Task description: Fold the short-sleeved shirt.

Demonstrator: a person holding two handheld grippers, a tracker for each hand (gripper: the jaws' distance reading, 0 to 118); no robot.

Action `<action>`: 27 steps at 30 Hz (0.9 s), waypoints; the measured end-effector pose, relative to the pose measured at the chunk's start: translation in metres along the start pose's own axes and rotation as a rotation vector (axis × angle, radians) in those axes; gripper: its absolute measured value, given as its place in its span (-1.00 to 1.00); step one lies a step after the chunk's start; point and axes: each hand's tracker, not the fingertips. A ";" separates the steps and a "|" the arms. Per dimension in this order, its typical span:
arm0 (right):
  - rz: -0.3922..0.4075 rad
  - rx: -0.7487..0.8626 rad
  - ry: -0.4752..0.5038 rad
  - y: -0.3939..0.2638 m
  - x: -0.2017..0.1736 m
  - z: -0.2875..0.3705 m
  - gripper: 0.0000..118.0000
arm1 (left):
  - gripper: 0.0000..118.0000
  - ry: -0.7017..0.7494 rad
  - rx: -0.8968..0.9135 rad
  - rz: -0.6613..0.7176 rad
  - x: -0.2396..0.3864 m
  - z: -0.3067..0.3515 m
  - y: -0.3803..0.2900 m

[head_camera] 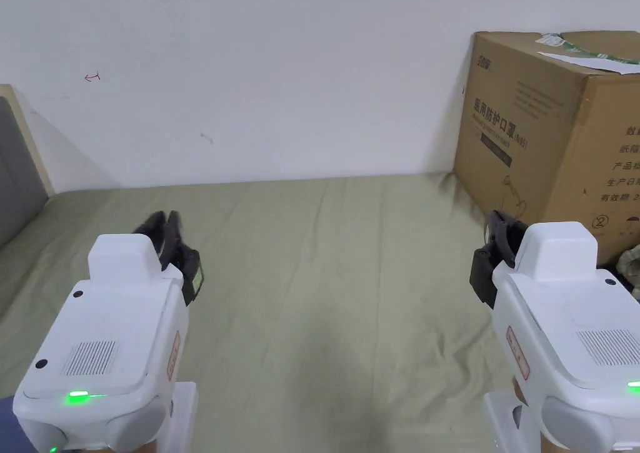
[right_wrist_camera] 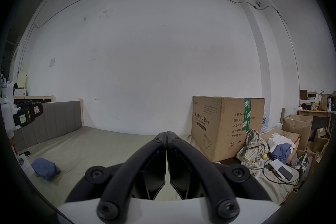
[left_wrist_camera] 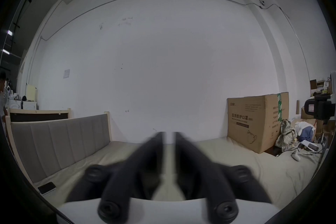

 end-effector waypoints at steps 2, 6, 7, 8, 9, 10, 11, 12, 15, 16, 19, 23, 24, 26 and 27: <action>-0.004 0.001 0.000 -0.001 -0.002 0.001 -1.00 | -1.00 -0.004 0.006 -0.005 0.000 0.002 -0.002; -0.009 -0.002 0.005 -0.003 -0.003 0.001 -1.00 | -1.00 -0.023 -0.002 -0.015 0.003 0.002 -0.003; -0.008 -0.004 0.005 -0.003 -0.004 0.000 -1.00 | -1.00 -0.026 -0.001 -0.018 0.002 0.003 -0.005; -0.008 -0.004 0.007 -0.004 -0.005 0.000 -1.00 | -1.00 -0.025 -0.002 -0.022 0.004 0.002 -0.005; -0.008 -0.004 0.008 -0.004 -0.005 0.000 -1.00 | -1.00 -0.025 -0.006 -0.027 0.004 0.002 -0.006; -0.006 -0.004 0.009 -0.004 -0.006 0.000 -1.00 | -1.00 -0.027 -0.009 -0.028 0.003 0.002 -0.006; -0.006 -0.005 0.010 -0.005 -0.006 0.000 -1.00 | -1.00 -0.031 -0.013 -0.023 0.003 0.002 -0.007; -0.006 -0.005 0.010 -0.005 -0.007 -0.001 -1.00 | -1.00 -0.033 -0.015 -0.023 0.003 0.001 -0.008; -0.004 -0.007 0.010 -0.005 -0.008 0.000 -1.00 | -1.00 -0.032 -0.015 -0.028 0.003 0.001 -0.009; -0.004 -0.007 0.011 -0.005 -0.008 0.000 -1.00 | -1.00 -0.033 -0.015 -0.028 0.004 0.001 -0.009; -0.004 -0.007 0.014 -0.005 -0.009 0.000 -1.00 | -1.00 -0.040 -0.021 -0.021 0.003 0.000 -0.010; 0.004 -0.006 0.015 -0.004 -0.011 0.001 -1.00 | -1.00 -0.037 -0.024 -0.023 0.003 -0.002 -0.013; 0.004 -0.005 0.015 -0.004 -0.011 0.001 -1.00 | -1.00 -0.038 -0.025 -0.026 0.004 -0.001 -0.013; 0.001 -0.005 0.016 -0.004 -0.011 0.001 -1.00 | -1.00 -0.040 -0.027 -0.026 0.003 -0.002 -0.014; 0.001 -0.007 0.017 -0.004 -0.011 0.001 -1.00 | -1.00 -0.040 -0.028 -0.028 0.003 -0.002 -0.015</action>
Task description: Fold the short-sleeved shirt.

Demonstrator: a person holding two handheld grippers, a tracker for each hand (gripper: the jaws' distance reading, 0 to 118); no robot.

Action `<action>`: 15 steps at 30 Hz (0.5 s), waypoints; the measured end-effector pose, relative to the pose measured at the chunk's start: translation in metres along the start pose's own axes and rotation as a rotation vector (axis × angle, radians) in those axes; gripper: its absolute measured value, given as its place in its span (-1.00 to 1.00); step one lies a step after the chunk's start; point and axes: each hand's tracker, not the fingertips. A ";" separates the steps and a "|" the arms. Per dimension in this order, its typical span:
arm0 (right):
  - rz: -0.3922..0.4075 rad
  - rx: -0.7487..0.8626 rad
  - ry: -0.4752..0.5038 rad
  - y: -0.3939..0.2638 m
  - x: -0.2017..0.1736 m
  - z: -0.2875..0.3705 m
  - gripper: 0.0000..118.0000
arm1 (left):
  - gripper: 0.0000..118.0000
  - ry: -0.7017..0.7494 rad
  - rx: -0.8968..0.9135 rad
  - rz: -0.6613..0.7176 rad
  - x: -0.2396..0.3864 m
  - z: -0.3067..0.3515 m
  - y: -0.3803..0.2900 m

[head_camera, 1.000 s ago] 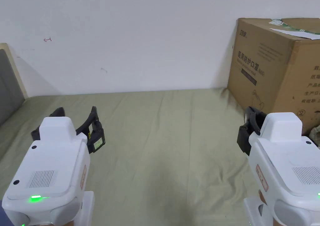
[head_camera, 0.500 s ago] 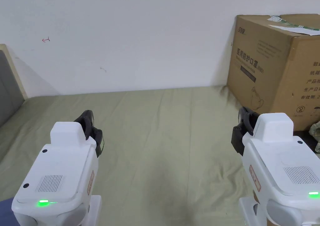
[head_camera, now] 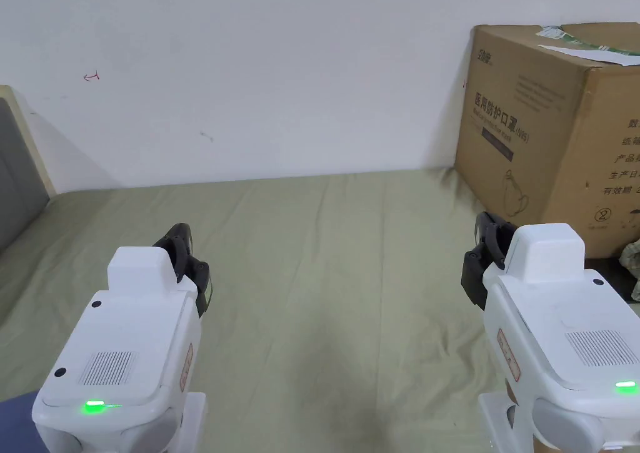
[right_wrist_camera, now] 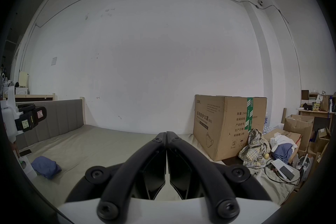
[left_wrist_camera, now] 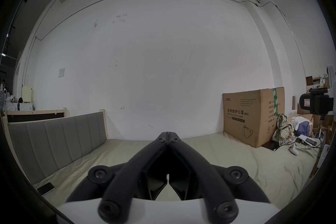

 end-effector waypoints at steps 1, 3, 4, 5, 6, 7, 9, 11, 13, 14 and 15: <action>0.001 0.000 0.000 0.000 0.000 0.000 -1.00 | -1.00 0.001 -0.001 -0.002 0.000 0.001 0.000; 0.002 -0.001 0.000 0.000 0.000 0.000 -1.00 | -1.00 -0.001 -0.003 -0.008 0.001 0.000 -0.001; 0.002 -0.001 0.000 0.000 0.000 0.000 -1.00 | -1.00 -0.004 -0.004 -0.010 0.000 -0.001 -0.002; 0.002 -0.002 0.000 0.000 0.000 0.000 -1.00 | -1.00 -0.006 -0.007 -0.013 0.001 0.000 -0.003; 0.001 -0.003 0.001 -0.001 0.000 0.000 -1.00 | -1.00 -0.005 -0.009 -0.019 0.001 0.000 -0.004; 0.000 -0.004 0.000 -0.001 0.000 0.000 -1.00 | -1.00 -0.004 -0.009 -0.023 0.001 -0.001 -0.004; 0.000 -0.004 -0.001 -0.002 0.000 0.000 -1.00 | -1.00 -0.005 -0.010 -0.023 0.002 -0.001 -0.005; 0.003 -0.006 0.000 -0.002 0.000 0.000 -1.00 | -1.00 -0.008 -0.012 -0.019 0.002 -0.001 -0.005; 0.005 -0.006 -0.002 -0.002 0.000 0.000 -1.00 | -1.00 -0.008 -0.011 -0.017 0.002 -0.001 -0.005; 0.004 -0.005 -0.001 -0.002 0.000 0.000 -1.00 | -1.00 -0.007 -0.011 -0.017 0.002 -0.001 -0.005; 0.003 -0.005 -0.002 -0.002 0.001 0.000 -1.00 | -1.00 -0.008 -0.011 -0.017 0.002 -0.001 -0.005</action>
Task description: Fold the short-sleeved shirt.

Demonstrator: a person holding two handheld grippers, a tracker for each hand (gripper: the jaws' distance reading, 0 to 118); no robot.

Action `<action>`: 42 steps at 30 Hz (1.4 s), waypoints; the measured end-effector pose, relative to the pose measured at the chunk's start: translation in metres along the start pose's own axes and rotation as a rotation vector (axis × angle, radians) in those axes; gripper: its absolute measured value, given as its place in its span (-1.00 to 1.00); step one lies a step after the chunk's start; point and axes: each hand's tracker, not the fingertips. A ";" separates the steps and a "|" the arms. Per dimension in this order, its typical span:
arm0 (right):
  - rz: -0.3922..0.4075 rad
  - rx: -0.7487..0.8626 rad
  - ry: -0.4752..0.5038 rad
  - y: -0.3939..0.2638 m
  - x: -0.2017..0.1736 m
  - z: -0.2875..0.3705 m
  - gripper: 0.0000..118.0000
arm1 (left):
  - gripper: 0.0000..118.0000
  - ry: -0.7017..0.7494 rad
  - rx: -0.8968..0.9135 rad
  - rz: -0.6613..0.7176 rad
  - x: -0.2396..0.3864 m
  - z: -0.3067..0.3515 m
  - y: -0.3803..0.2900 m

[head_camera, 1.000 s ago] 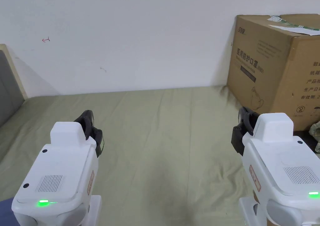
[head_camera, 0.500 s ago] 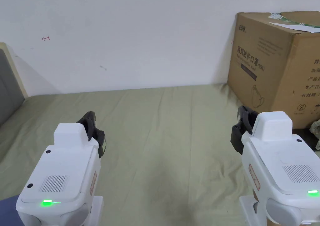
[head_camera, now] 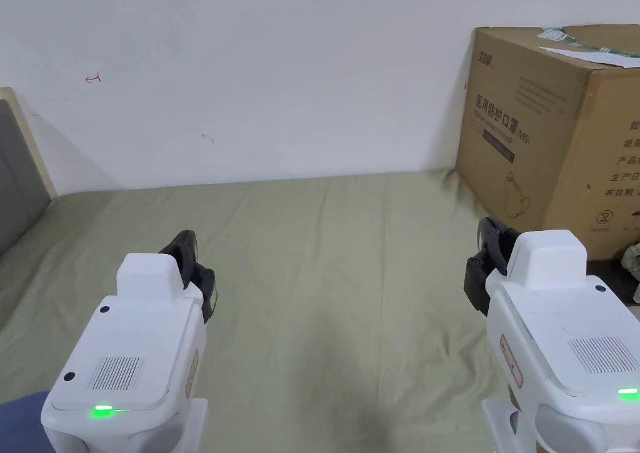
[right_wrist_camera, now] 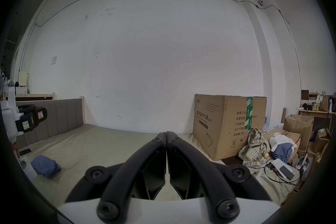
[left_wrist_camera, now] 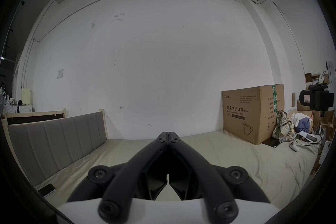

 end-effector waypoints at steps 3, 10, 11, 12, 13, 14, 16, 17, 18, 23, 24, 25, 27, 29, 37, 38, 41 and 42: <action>0.001 0.000 0.000 0.000 0.000 0.000 -1.00 | -1.00 0.001 0.000 -0.003 0.000 0.001 0.000; 0.002 0.000 0.003 0.000 -0.001 0.000 -1.00 | -1.00 0.004 -0.003 -0.003 -0.001 0.001 -0.002; 0.003 0.001 0.004 0.000 -0.001 0.000 -1.00 | -1.00 0.005 -0.003 -0.004 -0.001 0.001 -0.002; 0.004 0.001 0.005 0.000 -0.001 -0.001 -1.00 | -1.00 0.006 -0.003 -0.004 -0.001 0.001 -0.002; 0.004 0.000 0.005 0.000 -0.001 -0.001 -1.00 | -1.00 0.006 -0.003 -0.004 -0.002 0.001 -0.003; 0.004 -0.001 0.006 0.000 -0.001 -0.001 -1.00 | -1.00 0.007 -0.004 -0.004 -0.002 0.001 -0.003; 0.006 0.002 0.006 0.000 -0.001 -0.001 -1.00 | -1.00 0.010 -0.004 -0.002 -0.003 0.002 -0.002; 0.008 0.003 0.007 0.000 -0.001 0.000 -1.00 | -1.00 0.011 -0.004 0.000 -0.003 0.001 -0.002; 0.009 0.003 0.007 0.000 -0.001 0.000 -1.00 | -1.00 0.012 -0.005 -0.002 -0.004 0.002 -0.002; 0.010 0.002 0.004 0.000 -0.001 -0.001 -1.00 | -1.00 0.021 -0.004 -0.005 -0.005 0.002 -0.002; 0.010 -0.001 0.004 0.000 -0.001 -0.001 -0.99 | -1.00 0.022 -0.004 -0.004 -0.006 0.002 -0.002; 0.008 -0.005 0.008 -0.001 0.000 -0.002 -0.99 | -1.00 0.024 -0.004 -0.002 -0.006 0.002 -0.002; 0.001 -0.011 0.007 -0.001 0.000 -0.002 -0.94 | -0.91 0.031 -0.003 -0.003 -0.007 0.002 -0.002; -0.012 -0.014 0.013 -0.002 0.001 -0.002 -0.33 | -0.52 0.038 -0.003 -0.003 -0.007 0.002 -0.002; -0.022 -0.007 0.003 -0.004 0.001 0.002 1.00 | 1.00 0.051 -0.002 -0.005 -0.011 0.002 -0.003; -0.018 -0.015 -0.002 -0.004 0.000 0.002 1.00 | 1.00 0.050 -0.002 -0.007 -0.010 0.003 -0.004; -0.017 -0.014 -0.006 -0.004 0.000 0.002 1.00 | 1.00 0.049 -0.003 -0.013 -0.010 0.003 -0.004; -0.017 -0.015 -0.007 -0.004 0.000 0.002 1.00 | 1.00 0.050 -0.002 -0.014 -0.009 0.003 -0.004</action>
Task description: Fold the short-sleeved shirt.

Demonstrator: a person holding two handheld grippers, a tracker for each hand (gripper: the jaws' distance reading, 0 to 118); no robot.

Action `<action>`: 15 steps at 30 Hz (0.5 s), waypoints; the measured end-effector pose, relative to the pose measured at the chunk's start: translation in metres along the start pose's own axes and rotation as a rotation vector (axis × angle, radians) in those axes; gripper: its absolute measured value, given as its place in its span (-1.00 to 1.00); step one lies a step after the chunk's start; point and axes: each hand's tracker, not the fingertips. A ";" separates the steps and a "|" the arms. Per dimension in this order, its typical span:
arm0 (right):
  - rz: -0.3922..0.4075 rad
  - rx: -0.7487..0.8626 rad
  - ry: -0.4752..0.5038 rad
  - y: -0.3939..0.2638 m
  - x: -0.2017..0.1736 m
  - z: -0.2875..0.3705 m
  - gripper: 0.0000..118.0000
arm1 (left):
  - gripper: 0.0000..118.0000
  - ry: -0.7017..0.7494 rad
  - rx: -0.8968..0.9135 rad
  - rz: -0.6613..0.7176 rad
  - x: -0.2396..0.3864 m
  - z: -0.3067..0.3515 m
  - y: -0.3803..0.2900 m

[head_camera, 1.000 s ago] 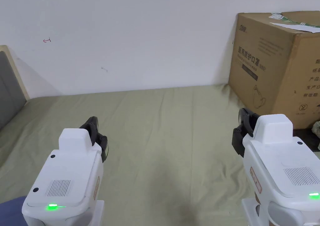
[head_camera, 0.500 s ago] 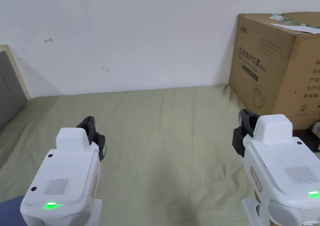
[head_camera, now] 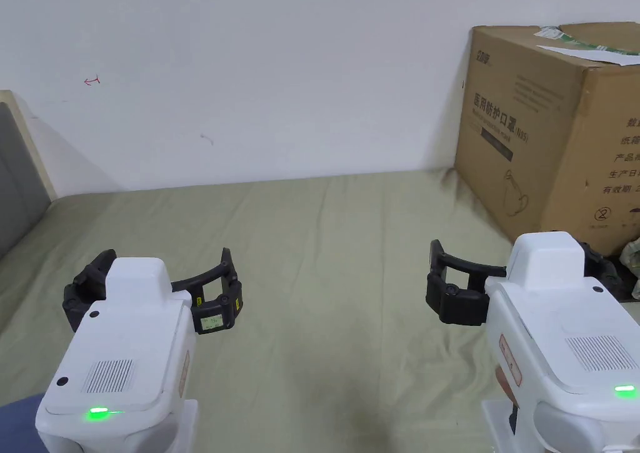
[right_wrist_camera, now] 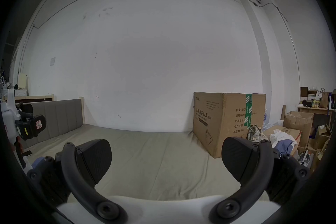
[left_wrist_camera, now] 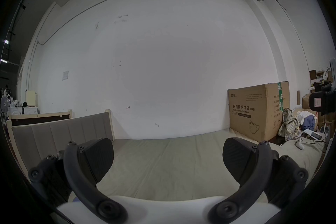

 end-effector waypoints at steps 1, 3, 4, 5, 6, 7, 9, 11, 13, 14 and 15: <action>-0.002 -0.001 -0.002 0.000 0.000 0.000 1.00 | 1.00 0.002 0.003 -0.002 0.000 0.000 0.000; -0.006 0.000 -0.002 0.000 0.000 0.000 1.00 | 1.00 -0.001 0.007 -0.006 0.000 0.001 0.000; -0.007 0.001 -0.003 0.000 0.000 0.000 1.00 | 1.00 -0.002 0.008 -0.010 0.001 0.001 0.000; -0.007 0.001 -0.005 0.000 0.000 0.000 1.00 | 1.00 -0.001 0.010 -0.014 0.001 0.001 0.000; -0.006 0.001 -0.007 0.000 0.000 -0.001 1.00 | 1.00 -0.002 0.013 -0.019 0.002 0.001 0.000; -0.005 -0.002 -0.007 0.000 0.000 -0.001 1.00 | 1.00 -0.003 0.015 -0.022 0.002 0.002 0.000; -0.005 -0.004 -0.006 -0.001 0.000 -0.001 1.00 | 1.00 -0.004 0.017 -0.024 0.003 0.003 0.000; -0.004 -0.006 -0.006 -0.001 0.000 -0.002 1.00 | 1.00 -0.005 0.017 -0.025 0.003 0.003 0.000; 0.001 -0.007 -0.005 -0.001 -0.001 -0.002 1.00 | 1.00 -0.004 0.018 -0.026 0.004 0.003 0.000; 0.003 -0.008 -0.005 -0.001 -0.001 -0.002 1.00 | 1.00 -0.003 0.018 -0.026 0.004 0.002 0.000; 0.004 -0.009 -0.007 -0.002 -0.001 -0.002 1.00 | 1.00 -0.003 0.018 -0.025 0.004 0.002 0.000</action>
